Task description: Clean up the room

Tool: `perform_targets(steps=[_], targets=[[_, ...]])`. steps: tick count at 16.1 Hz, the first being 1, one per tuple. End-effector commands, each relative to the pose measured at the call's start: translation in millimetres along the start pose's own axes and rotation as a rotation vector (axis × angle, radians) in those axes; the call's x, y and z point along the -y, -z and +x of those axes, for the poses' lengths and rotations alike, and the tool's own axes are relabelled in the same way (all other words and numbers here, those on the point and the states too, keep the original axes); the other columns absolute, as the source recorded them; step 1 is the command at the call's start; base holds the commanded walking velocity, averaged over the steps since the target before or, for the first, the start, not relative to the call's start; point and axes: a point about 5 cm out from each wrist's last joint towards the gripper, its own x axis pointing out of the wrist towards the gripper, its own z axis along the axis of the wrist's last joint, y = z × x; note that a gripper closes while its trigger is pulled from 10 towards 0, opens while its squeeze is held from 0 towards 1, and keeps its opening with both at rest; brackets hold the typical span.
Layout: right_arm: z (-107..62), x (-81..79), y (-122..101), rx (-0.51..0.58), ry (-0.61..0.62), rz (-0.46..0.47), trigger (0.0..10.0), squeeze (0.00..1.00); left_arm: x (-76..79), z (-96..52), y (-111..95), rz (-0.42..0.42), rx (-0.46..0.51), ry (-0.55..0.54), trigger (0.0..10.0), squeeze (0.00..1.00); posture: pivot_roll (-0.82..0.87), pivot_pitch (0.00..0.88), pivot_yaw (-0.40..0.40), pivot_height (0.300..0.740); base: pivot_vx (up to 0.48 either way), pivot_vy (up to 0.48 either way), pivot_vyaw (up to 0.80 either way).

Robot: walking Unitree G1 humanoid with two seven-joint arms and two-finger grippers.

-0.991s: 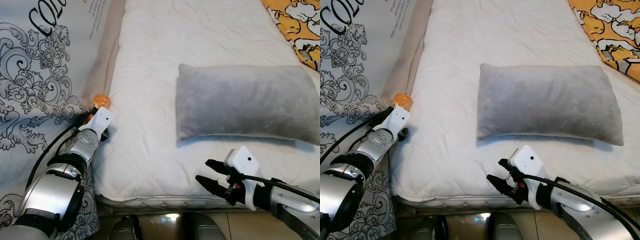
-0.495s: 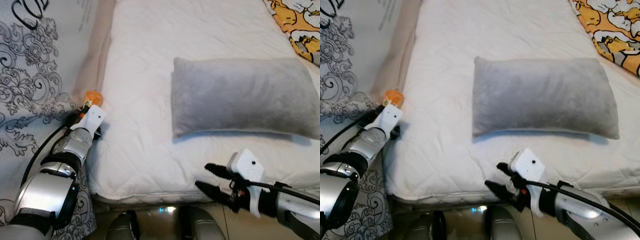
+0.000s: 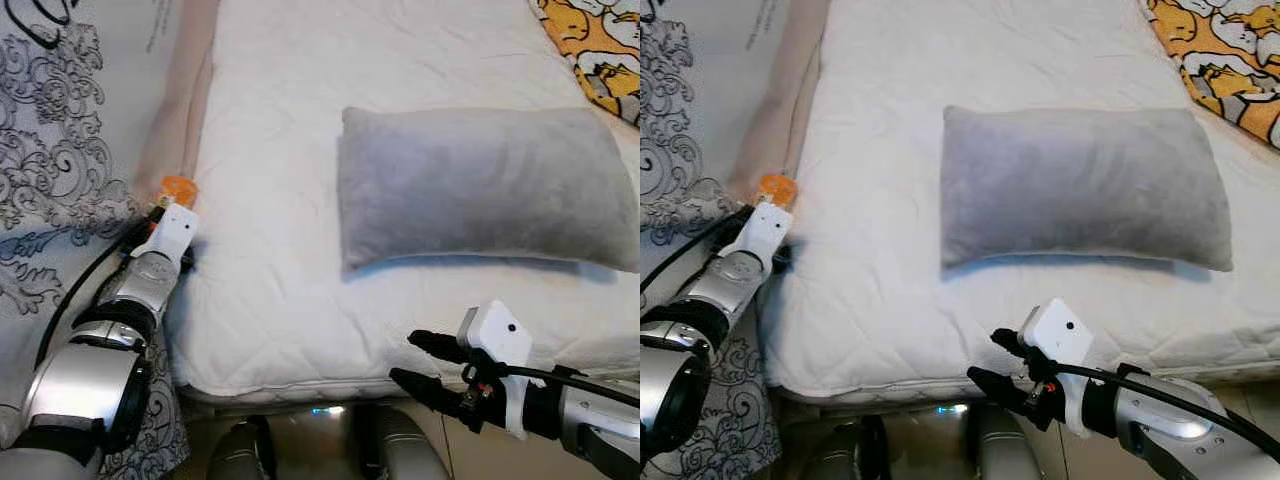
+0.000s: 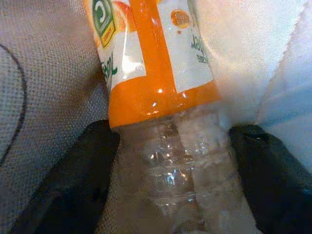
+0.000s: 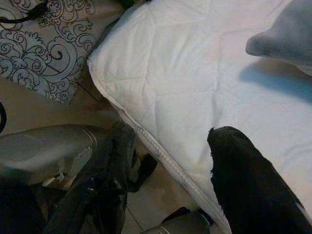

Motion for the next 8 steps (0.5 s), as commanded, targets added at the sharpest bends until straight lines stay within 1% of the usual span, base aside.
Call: perform_targets(steps=[1, 8], targets=[[-1.4, -3.1, 0.2, -0.005, -0.008, 0.004, 10.0, 0.0, -1.2, -0.7, 18.9, -0.005, -0.071, 0.011, 0.0, 0.0, -0.28, 0.295, 0.007, 0.74, 0.0, 0.0, 0.0], [-1.4, -1.7, 2.3, -0.006, 0.009, 0.009, 10.0, 0.0, -3.6, -0.8, 20.8, -0.014, -0.075, 0.017, 0.0, 0.0, -0.27, 0.256, 0.016, 0.74, 0.0, 0.0, 0.0]])
